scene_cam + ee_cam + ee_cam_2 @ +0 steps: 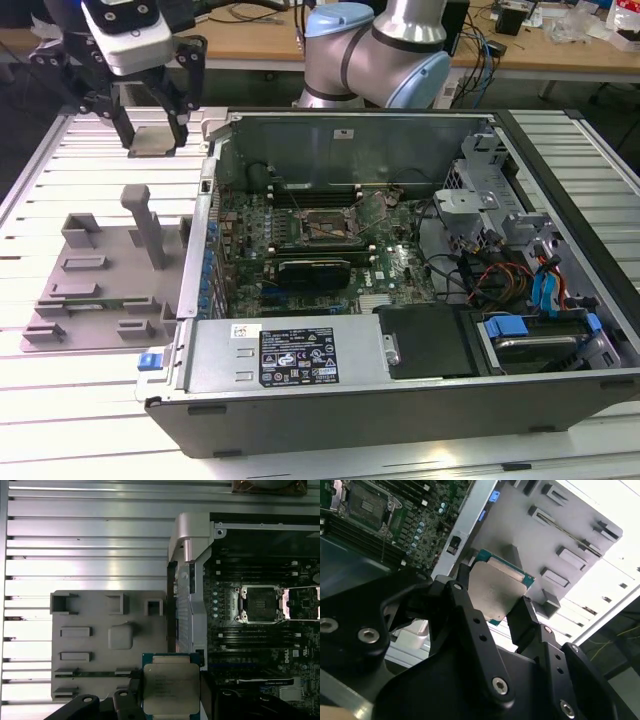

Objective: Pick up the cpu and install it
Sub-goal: 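Pick up the cpu and move it towards the insertion slot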

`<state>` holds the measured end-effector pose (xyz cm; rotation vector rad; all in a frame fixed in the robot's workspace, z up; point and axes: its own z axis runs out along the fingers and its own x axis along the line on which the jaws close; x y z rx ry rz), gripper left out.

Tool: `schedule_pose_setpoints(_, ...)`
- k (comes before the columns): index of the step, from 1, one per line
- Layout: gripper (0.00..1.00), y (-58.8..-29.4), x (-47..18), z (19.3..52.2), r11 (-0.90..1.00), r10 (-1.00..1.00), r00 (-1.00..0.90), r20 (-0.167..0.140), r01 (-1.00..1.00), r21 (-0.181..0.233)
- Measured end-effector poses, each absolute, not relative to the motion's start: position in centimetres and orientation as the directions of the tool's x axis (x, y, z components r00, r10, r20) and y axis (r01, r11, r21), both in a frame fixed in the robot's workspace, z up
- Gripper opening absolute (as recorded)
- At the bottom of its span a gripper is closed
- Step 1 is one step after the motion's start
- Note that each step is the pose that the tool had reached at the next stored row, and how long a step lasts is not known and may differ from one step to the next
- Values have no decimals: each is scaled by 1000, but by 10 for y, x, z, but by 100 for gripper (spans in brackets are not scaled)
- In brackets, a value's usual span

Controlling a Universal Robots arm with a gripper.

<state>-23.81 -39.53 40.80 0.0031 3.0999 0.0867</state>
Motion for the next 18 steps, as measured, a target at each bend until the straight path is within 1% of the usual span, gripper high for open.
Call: schedule_pose_setpoints(18,55,-395,-195,408,998,3,-999,-40,1,56)
